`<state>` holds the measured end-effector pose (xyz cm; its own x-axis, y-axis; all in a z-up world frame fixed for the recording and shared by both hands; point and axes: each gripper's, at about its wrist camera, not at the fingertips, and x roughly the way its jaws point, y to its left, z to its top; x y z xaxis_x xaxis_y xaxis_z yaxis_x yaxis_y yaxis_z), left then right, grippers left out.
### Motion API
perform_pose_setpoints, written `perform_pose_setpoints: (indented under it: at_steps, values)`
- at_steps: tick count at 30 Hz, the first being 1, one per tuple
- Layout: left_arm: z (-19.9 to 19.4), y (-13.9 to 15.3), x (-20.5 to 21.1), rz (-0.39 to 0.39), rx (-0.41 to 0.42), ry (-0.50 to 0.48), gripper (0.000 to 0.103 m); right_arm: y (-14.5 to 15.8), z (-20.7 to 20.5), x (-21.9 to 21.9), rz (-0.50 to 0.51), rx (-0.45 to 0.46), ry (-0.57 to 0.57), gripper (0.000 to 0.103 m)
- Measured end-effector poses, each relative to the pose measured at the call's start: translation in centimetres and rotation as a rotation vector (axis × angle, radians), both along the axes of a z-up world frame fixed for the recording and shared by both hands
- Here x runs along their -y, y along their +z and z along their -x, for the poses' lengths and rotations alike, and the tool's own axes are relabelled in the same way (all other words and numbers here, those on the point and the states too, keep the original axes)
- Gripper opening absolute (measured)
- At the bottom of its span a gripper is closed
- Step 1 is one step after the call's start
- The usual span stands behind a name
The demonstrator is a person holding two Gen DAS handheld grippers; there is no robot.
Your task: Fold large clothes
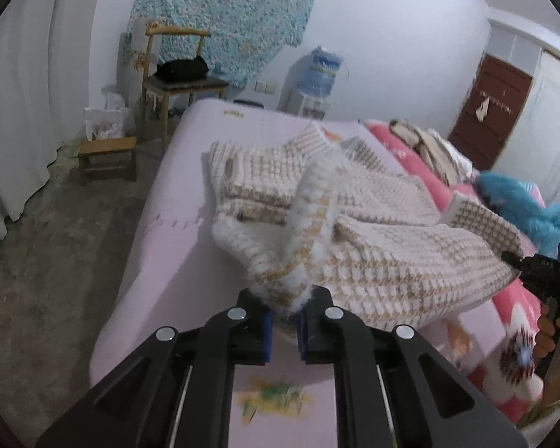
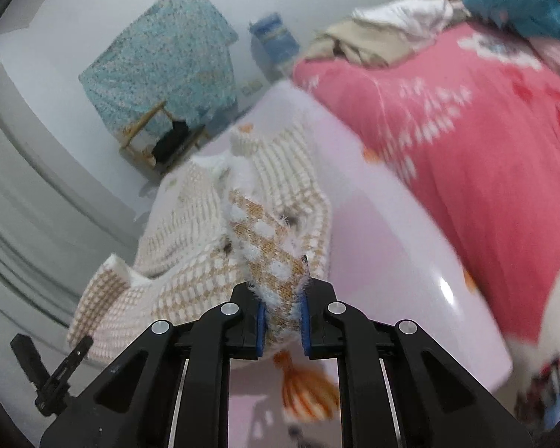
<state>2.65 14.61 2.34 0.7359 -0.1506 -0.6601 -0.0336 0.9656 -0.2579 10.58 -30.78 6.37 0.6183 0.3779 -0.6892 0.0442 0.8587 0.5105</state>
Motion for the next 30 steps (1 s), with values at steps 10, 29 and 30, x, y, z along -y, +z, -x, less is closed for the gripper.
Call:
perform_pose_setpoints:
  at_steps: [10,29,30]
  values:
    - [3.6,-3.4,-5.6,0.095,-0.108,0.187,0.057,-2.6,1.9,3.3,0.120,-0.144,-0.068,0.051]
    - [-9.1,-4.8,0.2,-0.214,-0.153,0.032,0.046,-2.4,-7.9,-5.9,0.403,-0.012,0.169,0.052]
    - [-9.8,-5.2,0.3,-0.230,-0.169,0.025,0.045,-3.0,-8.8,-6.2,0.420,-0.026,0.185,0.043]
